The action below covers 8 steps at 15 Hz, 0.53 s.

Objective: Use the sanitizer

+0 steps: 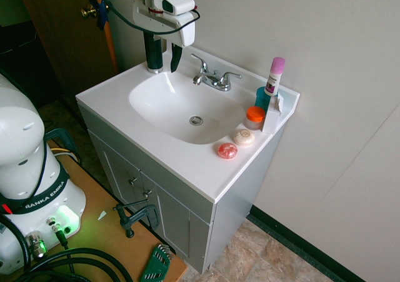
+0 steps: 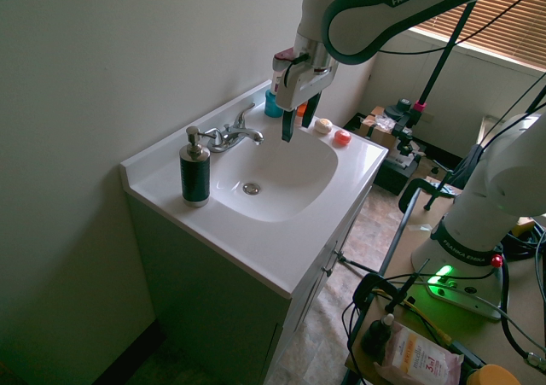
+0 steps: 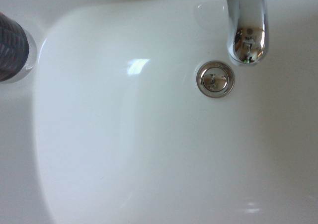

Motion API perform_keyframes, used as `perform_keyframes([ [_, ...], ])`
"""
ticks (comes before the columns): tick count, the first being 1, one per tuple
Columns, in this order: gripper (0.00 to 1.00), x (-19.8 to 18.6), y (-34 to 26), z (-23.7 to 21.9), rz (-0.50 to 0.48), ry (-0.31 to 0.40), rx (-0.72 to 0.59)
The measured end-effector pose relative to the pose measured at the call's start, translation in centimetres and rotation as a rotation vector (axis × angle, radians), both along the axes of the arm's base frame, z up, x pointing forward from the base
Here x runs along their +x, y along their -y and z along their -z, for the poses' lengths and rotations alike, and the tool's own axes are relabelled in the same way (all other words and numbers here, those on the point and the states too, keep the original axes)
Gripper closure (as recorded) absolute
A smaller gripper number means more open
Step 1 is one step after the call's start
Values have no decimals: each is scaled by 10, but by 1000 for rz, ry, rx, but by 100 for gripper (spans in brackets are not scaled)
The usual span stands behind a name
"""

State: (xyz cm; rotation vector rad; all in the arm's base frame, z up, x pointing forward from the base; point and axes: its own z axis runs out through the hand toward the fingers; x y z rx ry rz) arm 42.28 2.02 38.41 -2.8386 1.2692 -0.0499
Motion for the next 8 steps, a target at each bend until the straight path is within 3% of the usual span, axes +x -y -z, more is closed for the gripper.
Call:
perform_keyframes([
  [3,0,2,-1,-1,-14,3,0],
  [5,0,17,-9,-30,-32,50,0],
  [6,100,28,-19,-54,-52,76,0],
  [8,100,48,-46,-102,-99,116,-1],
])
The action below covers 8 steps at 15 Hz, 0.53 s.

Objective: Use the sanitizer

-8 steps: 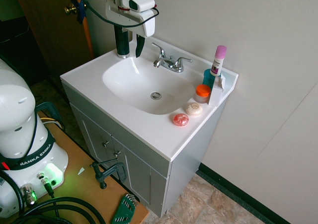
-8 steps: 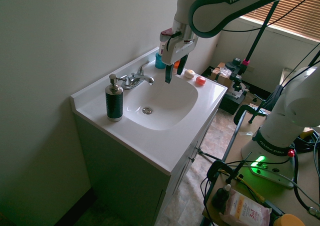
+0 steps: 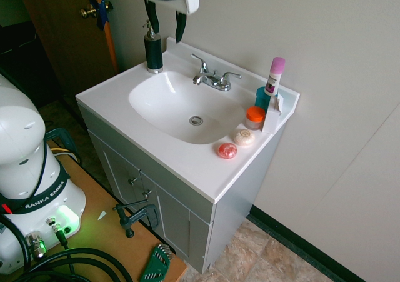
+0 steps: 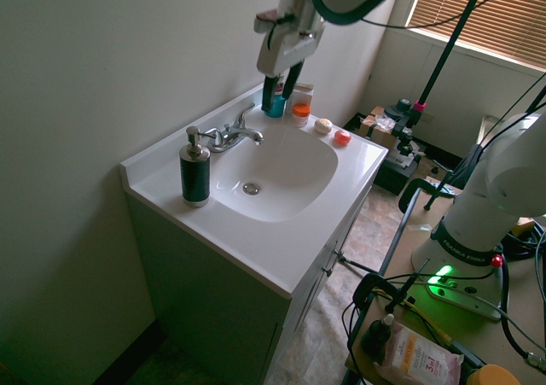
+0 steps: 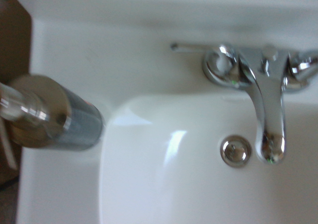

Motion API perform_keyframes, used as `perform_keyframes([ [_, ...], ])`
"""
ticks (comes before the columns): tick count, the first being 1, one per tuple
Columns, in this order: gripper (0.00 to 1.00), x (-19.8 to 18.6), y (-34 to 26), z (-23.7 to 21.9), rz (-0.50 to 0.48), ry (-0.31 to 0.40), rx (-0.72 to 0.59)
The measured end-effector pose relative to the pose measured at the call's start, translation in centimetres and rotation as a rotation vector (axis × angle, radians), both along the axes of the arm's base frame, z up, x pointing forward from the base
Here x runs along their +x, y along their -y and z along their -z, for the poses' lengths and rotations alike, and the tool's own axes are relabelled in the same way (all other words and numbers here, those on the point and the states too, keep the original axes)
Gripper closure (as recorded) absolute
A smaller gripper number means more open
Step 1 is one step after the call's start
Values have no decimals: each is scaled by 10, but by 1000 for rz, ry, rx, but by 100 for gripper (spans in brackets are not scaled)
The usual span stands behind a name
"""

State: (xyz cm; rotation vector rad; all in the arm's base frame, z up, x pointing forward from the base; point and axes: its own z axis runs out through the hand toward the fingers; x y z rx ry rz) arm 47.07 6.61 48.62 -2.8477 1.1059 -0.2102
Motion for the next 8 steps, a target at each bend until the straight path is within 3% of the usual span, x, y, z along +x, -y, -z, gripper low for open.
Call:
perform_keyframes([
  [3,100,29,-42,-33,-42,26,-10],
  [8,100,52,-99,-40,-88,17,-35],
])
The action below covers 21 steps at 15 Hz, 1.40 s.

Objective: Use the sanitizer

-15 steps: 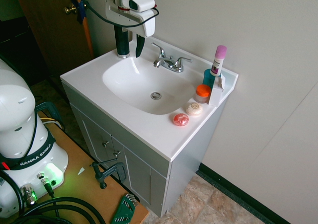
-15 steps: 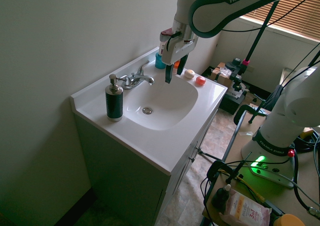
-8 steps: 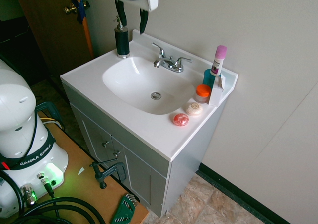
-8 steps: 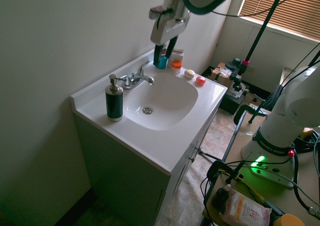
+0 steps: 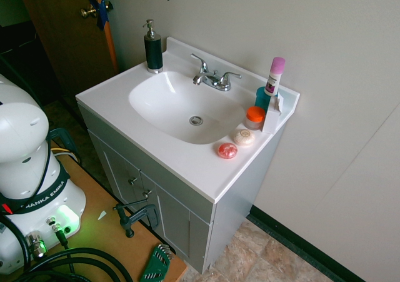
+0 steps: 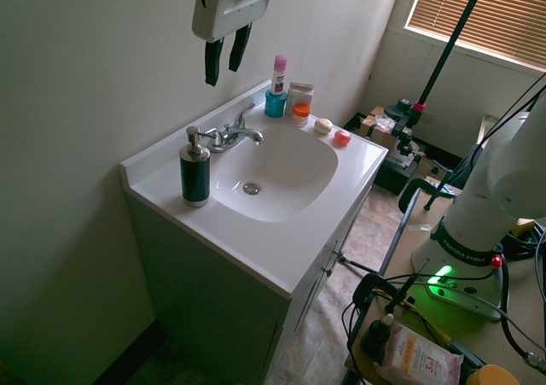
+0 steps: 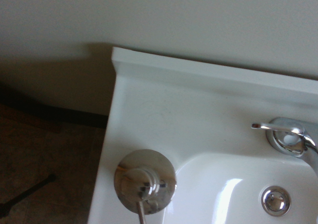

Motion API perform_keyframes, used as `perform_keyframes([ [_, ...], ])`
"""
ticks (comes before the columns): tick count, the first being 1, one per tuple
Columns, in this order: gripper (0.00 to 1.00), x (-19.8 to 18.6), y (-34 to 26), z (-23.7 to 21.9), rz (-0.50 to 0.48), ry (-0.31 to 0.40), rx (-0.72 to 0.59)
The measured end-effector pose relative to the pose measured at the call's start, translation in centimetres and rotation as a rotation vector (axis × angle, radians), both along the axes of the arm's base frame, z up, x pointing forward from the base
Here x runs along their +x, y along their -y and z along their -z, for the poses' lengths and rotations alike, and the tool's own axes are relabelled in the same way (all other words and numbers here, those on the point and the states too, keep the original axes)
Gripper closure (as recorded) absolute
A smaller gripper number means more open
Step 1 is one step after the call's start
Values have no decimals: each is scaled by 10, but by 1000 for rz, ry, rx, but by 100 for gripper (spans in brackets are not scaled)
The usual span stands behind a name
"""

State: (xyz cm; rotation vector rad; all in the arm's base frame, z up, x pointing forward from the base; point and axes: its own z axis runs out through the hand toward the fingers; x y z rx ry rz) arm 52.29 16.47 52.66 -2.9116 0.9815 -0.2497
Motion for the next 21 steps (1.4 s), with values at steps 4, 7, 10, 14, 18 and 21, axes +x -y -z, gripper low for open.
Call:
perform_keyframes([
  [4,100,13,-23,6,-15,-8,-13],
  [7,100,18,-33,23,-27,-33,-25],
  [10,100,18,-44,38,-37,-55,-37],
  [14,100,21,-48,52,-47,-68,-66],
  [18,100,25,-53,78,-54,-102,-86],
  [21,100,23,-60,83,-59,-108,-91],
])
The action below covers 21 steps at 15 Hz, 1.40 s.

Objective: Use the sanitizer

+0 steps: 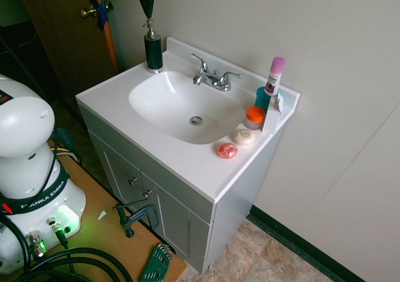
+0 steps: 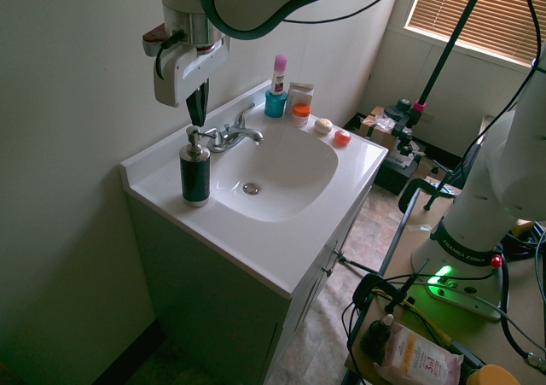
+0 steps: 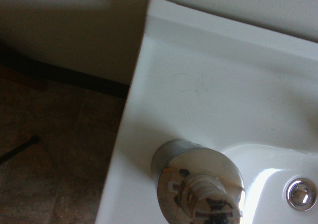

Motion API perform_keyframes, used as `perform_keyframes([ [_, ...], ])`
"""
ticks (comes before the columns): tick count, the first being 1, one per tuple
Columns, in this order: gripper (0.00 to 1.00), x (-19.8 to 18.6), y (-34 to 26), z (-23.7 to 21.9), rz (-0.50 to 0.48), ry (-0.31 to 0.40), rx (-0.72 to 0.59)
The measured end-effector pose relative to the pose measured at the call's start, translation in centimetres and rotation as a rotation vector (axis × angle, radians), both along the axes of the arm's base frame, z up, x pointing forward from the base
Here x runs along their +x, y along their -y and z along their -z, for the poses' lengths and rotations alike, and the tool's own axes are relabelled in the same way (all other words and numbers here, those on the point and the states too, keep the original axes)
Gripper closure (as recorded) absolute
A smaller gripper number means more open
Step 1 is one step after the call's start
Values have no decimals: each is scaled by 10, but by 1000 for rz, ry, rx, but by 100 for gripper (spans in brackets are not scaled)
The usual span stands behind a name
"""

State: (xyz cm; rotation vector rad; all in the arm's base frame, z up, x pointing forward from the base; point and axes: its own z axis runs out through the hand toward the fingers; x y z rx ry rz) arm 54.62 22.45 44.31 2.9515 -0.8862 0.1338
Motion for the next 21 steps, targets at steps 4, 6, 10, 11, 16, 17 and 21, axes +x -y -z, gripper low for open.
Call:
perform_keyframes([
  [4,100,0,-2,7,2,-7,-6],
  [6,100,0,-2,7,5,-6,-7],
  [10,100,-1,-3,18,4,-10,-5],
  [11,100,0,-4,22,3,-8,-2],
  [16,0,0,-5,14,14,9,32],
  [17,0,-1,1,2,22,15,62],
  [21,0,-35,57,-53,72,64,161],
])
